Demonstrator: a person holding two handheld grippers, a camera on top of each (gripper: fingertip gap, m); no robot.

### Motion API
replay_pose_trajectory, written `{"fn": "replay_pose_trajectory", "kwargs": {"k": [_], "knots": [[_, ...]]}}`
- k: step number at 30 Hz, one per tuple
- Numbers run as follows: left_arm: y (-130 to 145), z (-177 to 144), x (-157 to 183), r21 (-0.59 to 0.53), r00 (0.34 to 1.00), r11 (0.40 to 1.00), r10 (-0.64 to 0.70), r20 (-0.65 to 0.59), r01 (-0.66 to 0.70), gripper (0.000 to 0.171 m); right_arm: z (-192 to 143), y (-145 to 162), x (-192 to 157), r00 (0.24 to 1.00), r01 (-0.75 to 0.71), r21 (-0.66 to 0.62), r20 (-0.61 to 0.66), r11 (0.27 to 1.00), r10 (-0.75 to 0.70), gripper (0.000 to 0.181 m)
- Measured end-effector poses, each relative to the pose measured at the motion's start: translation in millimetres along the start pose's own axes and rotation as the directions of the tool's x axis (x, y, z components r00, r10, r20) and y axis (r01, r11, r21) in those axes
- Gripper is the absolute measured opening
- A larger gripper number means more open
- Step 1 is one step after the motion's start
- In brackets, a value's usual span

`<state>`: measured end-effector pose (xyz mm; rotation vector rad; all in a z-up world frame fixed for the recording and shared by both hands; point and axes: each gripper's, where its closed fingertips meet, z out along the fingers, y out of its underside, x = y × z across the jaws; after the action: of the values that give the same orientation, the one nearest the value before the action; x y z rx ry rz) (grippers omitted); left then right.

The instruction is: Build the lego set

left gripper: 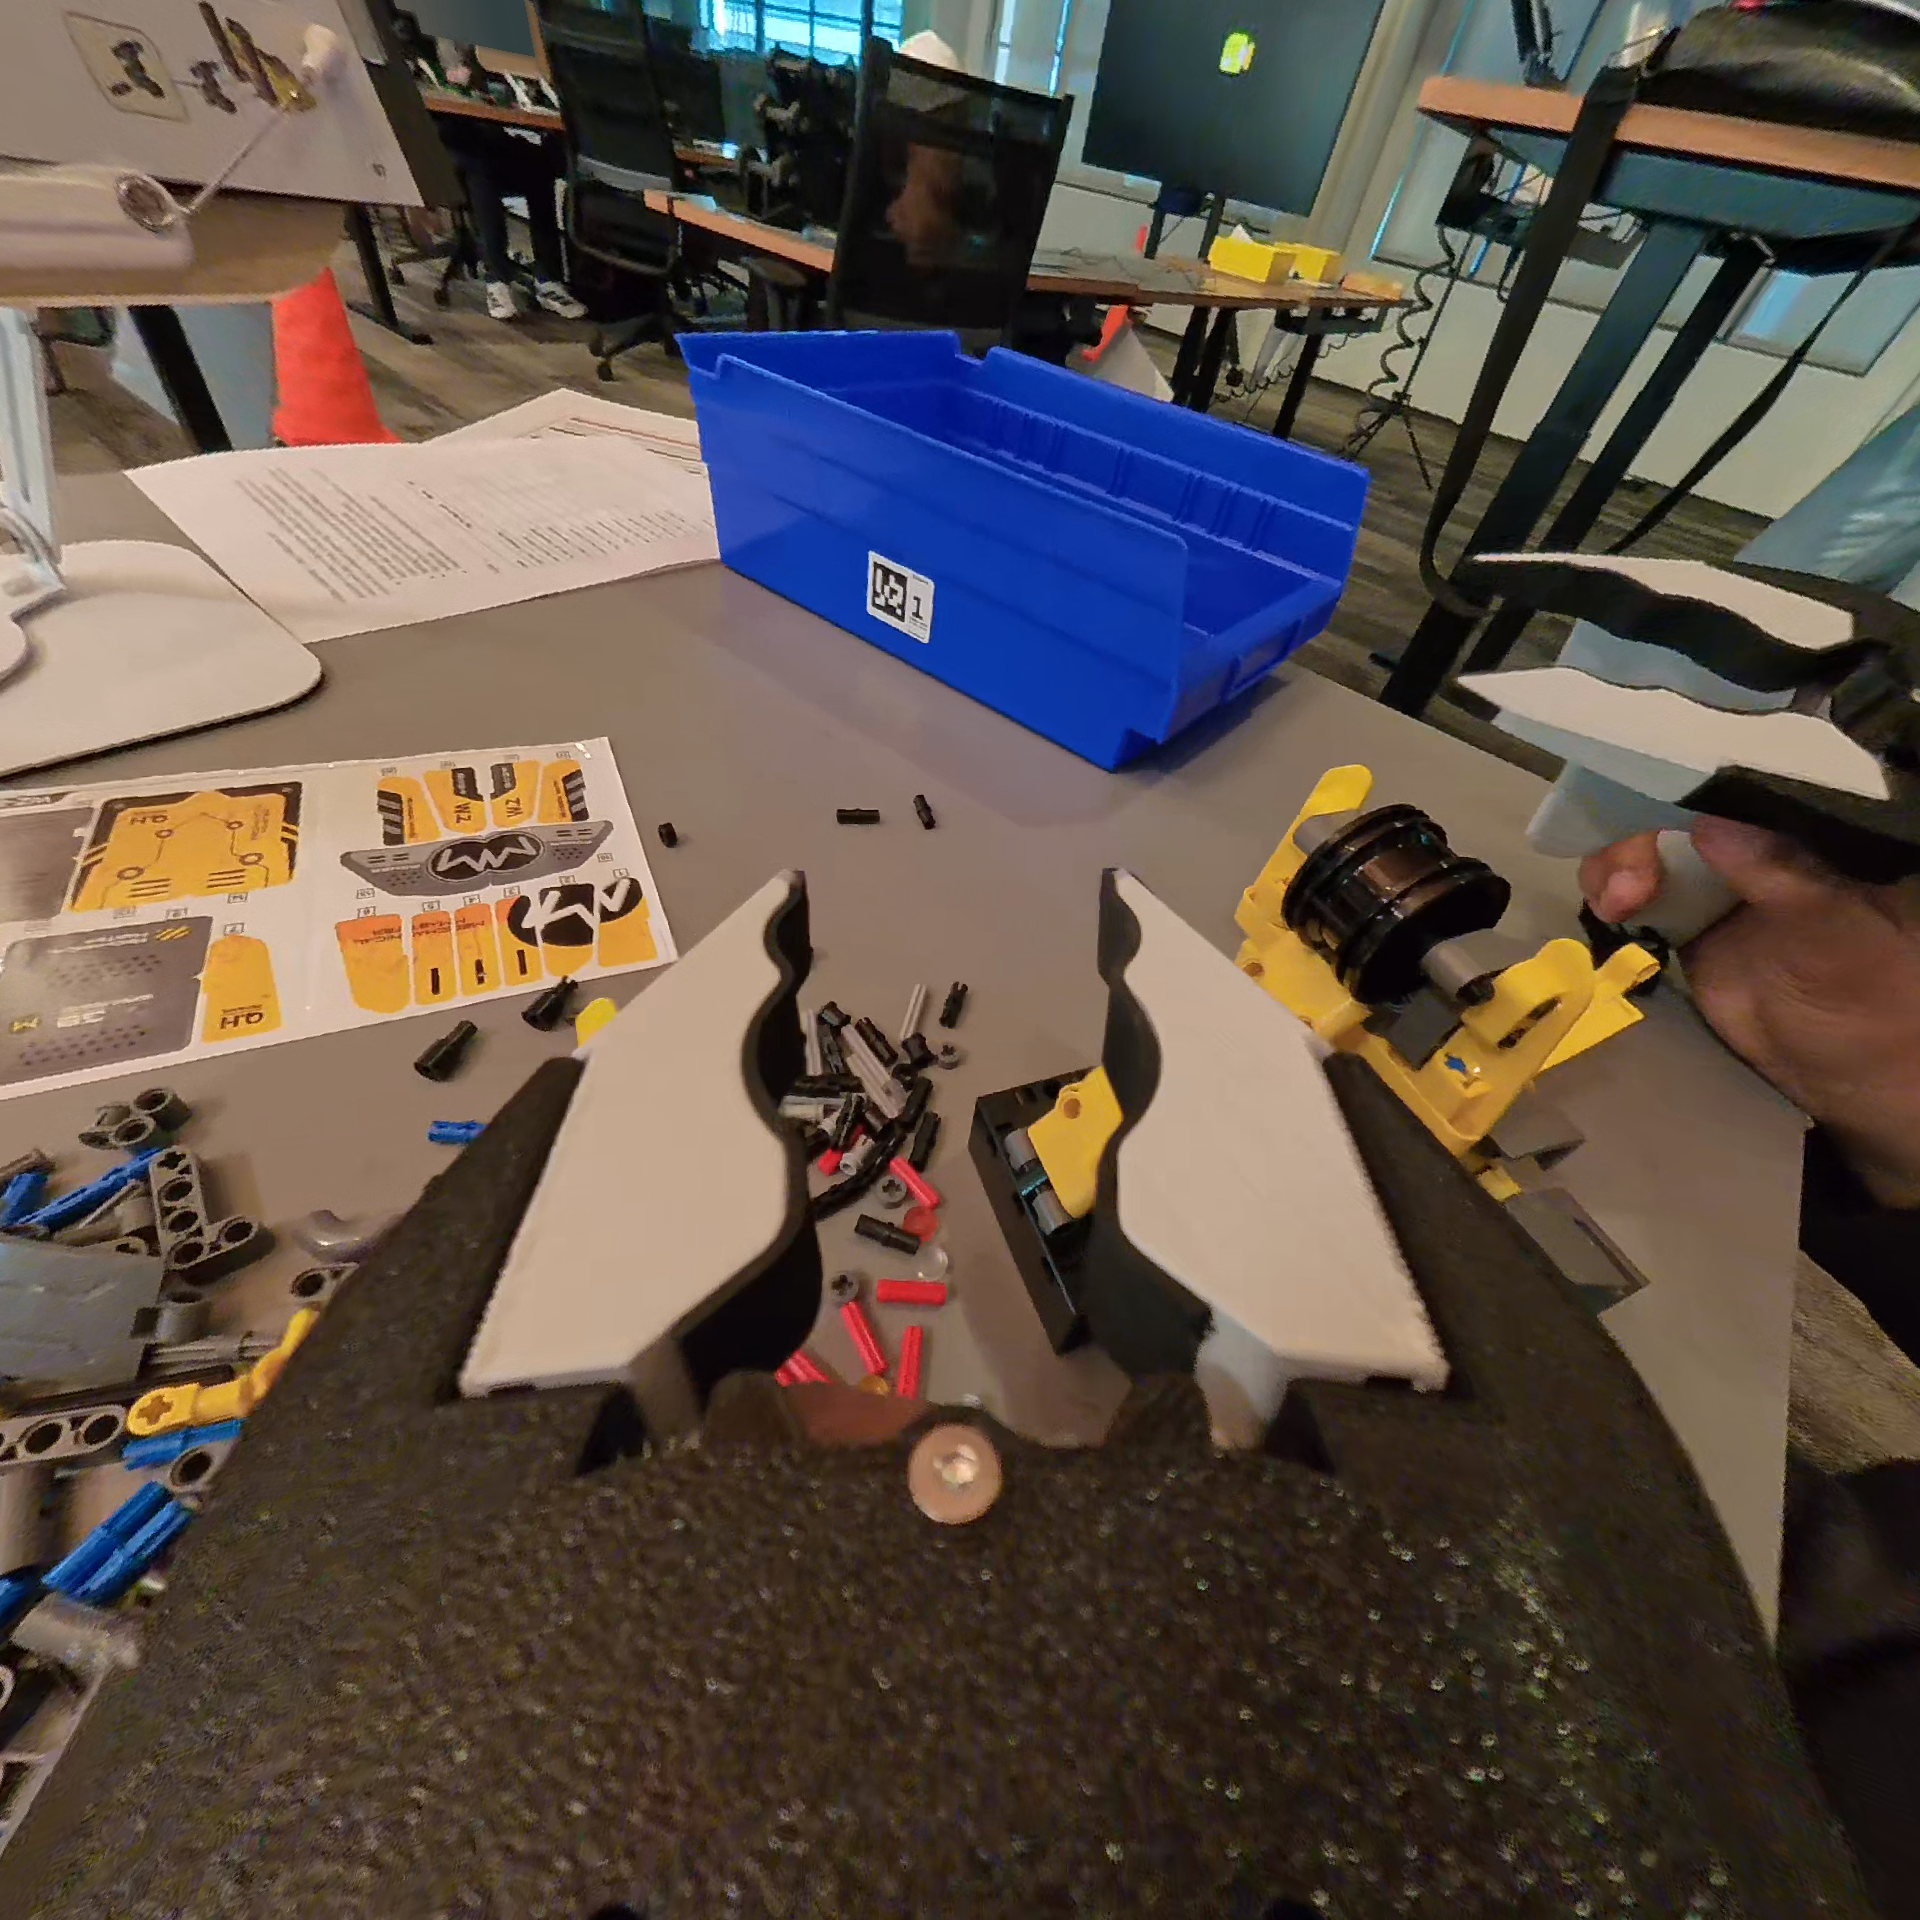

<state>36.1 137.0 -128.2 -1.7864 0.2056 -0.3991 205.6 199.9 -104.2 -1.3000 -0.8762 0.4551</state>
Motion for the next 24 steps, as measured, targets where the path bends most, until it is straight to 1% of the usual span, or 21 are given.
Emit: {"fn": "replay_pose_trajectory", "kwargs": {"k": [2, 4, 6, 9, 13, 16, 19, 21, 24], "knots": [[4.8, 0.3, 7.4, -0.032, 0.999, 0.999, -0.005, -0.047, 0.003, 0.052, -0.9, -3.5, -6.7, 0.999, -0.008, 0.024, 0.045, 1.000, 0.007, 0.052], [6.6, 0.0, 16.2, -0.043, 0.995, 0.999, -0.016, -0.103, 0.012, 0.041, -5.9, -16.2, -27.3, 0.984, -0.030, 0.102, 0.179, 0.994, 0.012, 0.052], [3.3, -1.5, 16.5, -0.024, 0.994, 1.000, -0.016, -0.109, 0.013, 0.039, -15.8, -31.6, -41.1, 0.964, -0.056, 0.193, 0.266, 0.980, 0.003, 0.052], [-4.5, -4.9, 18.7, 0.020, 0.990, 0.999, -0.036, -0.134, 0.039, 0.039, -24.8, -41.3, -41.6, 0.952, -0.108, 0.253, 0.305, 0.961, 0.027, 0.048], [-14.0, -9.7, 30.3, 0.067, 0.972, 0.994, -0.071, -0.224, 0.087, 0.039, -35.4, -48.6, -36.9, 0.891, -0.289, 0.250, 0.423, 0.924, 0.164, 0.048], [-26.4, -17.7, 41.1, 0.129, 0.948, 0.983, -0.084, -0.309, 0.129, 0.039, -38.8, -50.6, -25.0, 0.855, -0.393, 0.249, 0.453, 0.885, 0.252, 0.048], [-39.1, -27.1, 45.8, 0.184, 0.916, 0.962, -0.118, -0.384, 0.201, 0.039, -41.4, -52.0, -15.4, 0.828, -0.463, 0.256, 0.467, 0.849, 0.310, 0.048], [-44.7, -31.8, 45.4, 0.194, 0.889, 0.945, -0.161, -0.430, 0.265, 0.039, -42.7, -52.8, -12.0, 0.812, -0.493, 0.257, 0.478, 0.831, 0.334, 0.048], [-47.3, -34.3, 42.9, 0.169, 0.841, 0.917, -0.240, -0.485, 0.360, 0.039, -43.2, -52.3, -10.3, 0.803, -0.510, 0.253, 0.484, 0.822, 0.349, 0.048]]}}
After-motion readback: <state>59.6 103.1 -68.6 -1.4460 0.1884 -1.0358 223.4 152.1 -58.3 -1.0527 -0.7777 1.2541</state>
